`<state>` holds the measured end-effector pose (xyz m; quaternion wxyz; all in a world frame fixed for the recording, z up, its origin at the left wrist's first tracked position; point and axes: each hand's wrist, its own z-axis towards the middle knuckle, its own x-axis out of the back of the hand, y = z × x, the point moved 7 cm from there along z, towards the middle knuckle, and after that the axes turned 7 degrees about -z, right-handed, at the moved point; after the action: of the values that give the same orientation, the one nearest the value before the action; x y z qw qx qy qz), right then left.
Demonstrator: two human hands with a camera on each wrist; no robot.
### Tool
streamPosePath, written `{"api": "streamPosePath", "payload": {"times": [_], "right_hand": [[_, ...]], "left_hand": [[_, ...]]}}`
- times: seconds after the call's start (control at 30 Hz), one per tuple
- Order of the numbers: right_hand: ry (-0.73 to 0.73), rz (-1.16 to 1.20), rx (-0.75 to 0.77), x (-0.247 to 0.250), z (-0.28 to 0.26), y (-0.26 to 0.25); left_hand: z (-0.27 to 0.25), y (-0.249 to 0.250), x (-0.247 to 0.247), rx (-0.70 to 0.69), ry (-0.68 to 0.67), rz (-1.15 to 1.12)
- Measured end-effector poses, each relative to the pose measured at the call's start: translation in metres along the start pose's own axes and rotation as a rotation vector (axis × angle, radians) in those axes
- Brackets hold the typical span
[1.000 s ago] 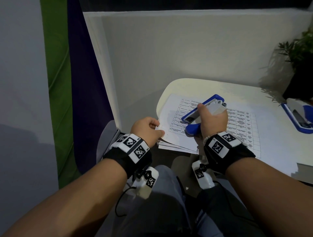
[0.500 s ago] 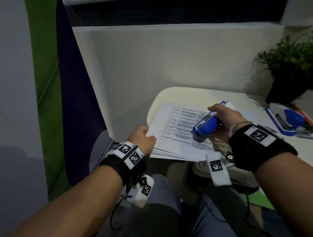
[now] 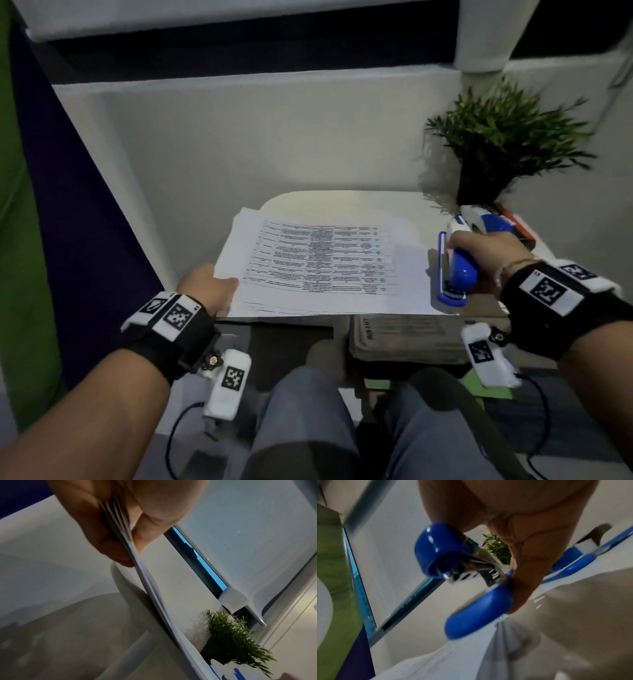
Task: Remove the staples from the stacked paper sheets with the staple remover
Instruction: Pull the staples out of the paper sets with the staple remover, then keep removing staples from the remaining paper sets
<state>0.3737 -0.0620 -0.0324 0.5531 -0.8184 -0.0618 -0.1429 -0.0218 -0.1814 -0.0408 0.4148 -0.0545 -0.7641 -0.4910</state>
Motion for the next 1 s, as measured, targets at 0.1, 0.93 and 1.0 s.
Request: {"api": "streamPosePath", "payload": {"times": [0.1, 0.93, 1.0], "right_hand": [[0.079, -0.161, 0.07, 0.017, 0.005, -0.001], [0.155, -1.076, 0.289, 0.067, 0.073, -0.051], [0.162, -1.101, 0.302, 0.064, 0.075, -0.051]], "left_hand": [[0.002, 0.02, -0.005, -0.044, -0.013, 0.104], [-0.073, 0.143, -0.126, -0.668, -0.247, 0.426], [-0.09, 0.143, -0.155, -0.695, -0.375, 0.54]]}}
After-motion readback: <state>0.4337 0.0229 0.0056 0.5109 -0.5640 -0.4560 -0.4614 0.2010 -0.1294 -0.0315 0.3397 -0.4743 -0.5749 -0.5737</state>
